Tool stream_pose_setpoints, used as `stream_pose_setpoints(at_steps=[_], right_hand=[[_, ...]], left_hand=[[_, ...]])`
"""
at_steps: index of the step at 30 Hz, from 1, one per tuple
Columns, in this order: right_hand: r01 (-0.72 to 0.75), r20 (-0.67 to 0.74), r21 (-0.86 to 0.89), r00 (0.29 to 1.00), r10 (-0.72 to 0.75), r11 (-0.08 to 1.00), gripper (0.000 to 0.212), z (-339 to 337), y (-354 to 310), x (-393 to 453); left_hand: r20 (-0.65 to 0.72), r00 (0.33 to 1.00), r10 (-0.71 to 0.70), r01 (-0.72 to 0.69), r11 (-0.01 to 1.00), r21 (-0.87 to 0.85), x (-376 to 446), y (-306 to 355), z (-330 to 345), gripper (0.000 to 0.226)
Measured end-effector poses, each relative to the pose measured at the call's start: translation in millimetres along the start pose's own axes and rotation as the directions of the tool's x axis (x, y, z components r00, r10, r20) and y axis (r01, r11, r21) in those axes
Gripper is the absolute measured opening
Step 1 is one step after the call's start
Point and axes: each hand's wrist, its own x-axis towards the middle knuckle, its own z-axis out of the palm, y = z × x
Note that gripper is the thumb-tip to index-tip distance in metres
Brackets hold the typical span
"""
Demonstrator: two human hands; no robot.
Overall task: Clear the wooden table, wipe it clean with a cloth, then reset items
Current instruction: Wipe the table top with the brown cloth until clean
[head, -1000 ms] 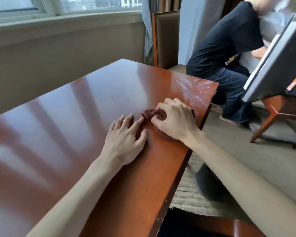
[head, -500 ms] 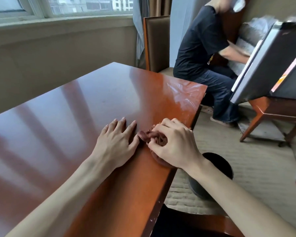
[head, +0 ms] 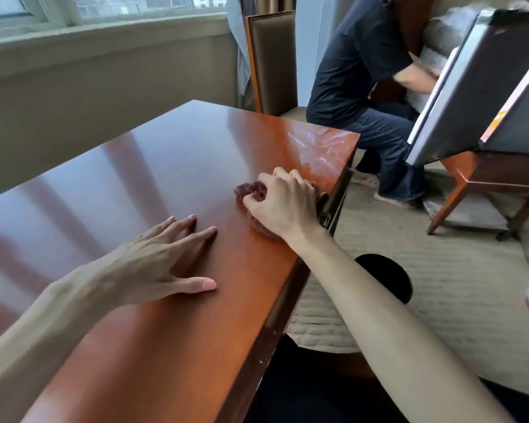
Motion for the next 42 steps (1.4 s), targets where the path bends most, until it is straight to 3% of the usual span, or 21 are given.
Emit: stream_pose_setpoints(at_steps=[2,6,9,11,13,15,17,18,21,22,25,27,29,32,34,37,42], right_hand=[[-0.004,-0.059,-0.009,0.998,0.003,1.000,0.026,5,-13,-20],[0.191,0.008,0.154,0.981,-0.195,0.969,0.027,-8,-35,-101],[0.072,-0.009,0.041,0.997,-0.072,0.997,0.027,1,-27,-48],[-0.012,-0.043,-0.014,0.999,0.011,1.000,0.028,6,-32,-34],[0.087,-0.058,0.010,0.995,-0.086,0.996,0.026,6,-50,-69],[0.236,0.013,0.135,0.971,-0.240,0.962,0.026,0,-58,-111],[0.265,0.049,0.174,0.959,-0.278,0.948,0.030,-2,-48,-93],[0.250,0.035,0.118,0.966,-0.256,0.961,0.031,2,-44,-69],[0.021,0.005,0.000,1.000,-0.021,1.000,0.028,11,-33,-11],[0.030,-0.029,-0.019,0.999,-0.030,0.999,0.026,16,-35,-17],[0.300,0.017,0.107,0.953,-0.304,0.948,0.026,7,-48,-82],[0.366,0.071,0.204,0.919,-0.387,0.908,0.029,0,-35,-80],[0.304,0.018,0.107,0.951,-0.307,0.947,0.031,10,-16,-29],[0.032,-0.007,0.002,0.999,-0.032,0.999,0.032,27,6,40],[0.106,-0.016,-0.055,0.994,-0.107,0.993,0.035,33,8,36],[0.252,0.077,0.097,0.963,-0.260,0.963,0.032,31,15,27],[0.099,0.034,-0.021,0.995,-0.098,0.995,0.038,71,45,155]], left_hand=[[0.008,1.000,-0.005,0.005,1.000,-0.006,-3,5,0,0.095],[-0.039,0.999,0.028,-0.032,0.993,-0.115,-4,-3,-2,0.107],[-0.086,0.996,0.035,-0.053,0.973,-0.223,-13,-25,-8,0.108],[-0.058,0.997,0.042,-0.053,0.977,-0.205,-20,-34,-3,0.108],[-0.021,0.998,0.067,-0.069,0.989,-0.134,-25,-36,8,0.109],[-0.038,0.996,0.079,-0.082,0.991,-0.104,-24,-35,15,0.108],[-0.046,0.997,0.063,-0.068,0.991,-0.113,-23,-35,13,0.109],[-0.036,0.998,0.060,-0.063,0.991,-0.115,-23,-34,12,0.110],[-0.050,0.996,0.072,-0.080,0.979,-0.186,-24,-33,10,0.107],[-0.073,0.995,0.063,-0.079,0.966,-0.247,-24,-34,7,0.103],[-0.243,0.970,-0.014,-0.069,0.941,-0.330,-9,-38,-4,0.083],[-0.320,0.947,-0.037,-0.082,0.932,-0.353,9,-33,-14,0.068],[-0.338,0.940,-0.050,-0.089,0.919,-0.383,26,-24,-18,0.057],[-0.356,0.931,-0.073,-0.081,0.914,-0.398,52,-16,-18,0.060],[-0.384,0.915,-0.123,-0.051,0.910,-0.412,72,-15,-15,0.057],[-0.449,0.872,-0.196,-0.042,0.884,-0.466,109,-18,-17,0.046],[-0.505,0.833,-0.228,-0.009,0.906,-0.424,177,-25,-37,0.038]])
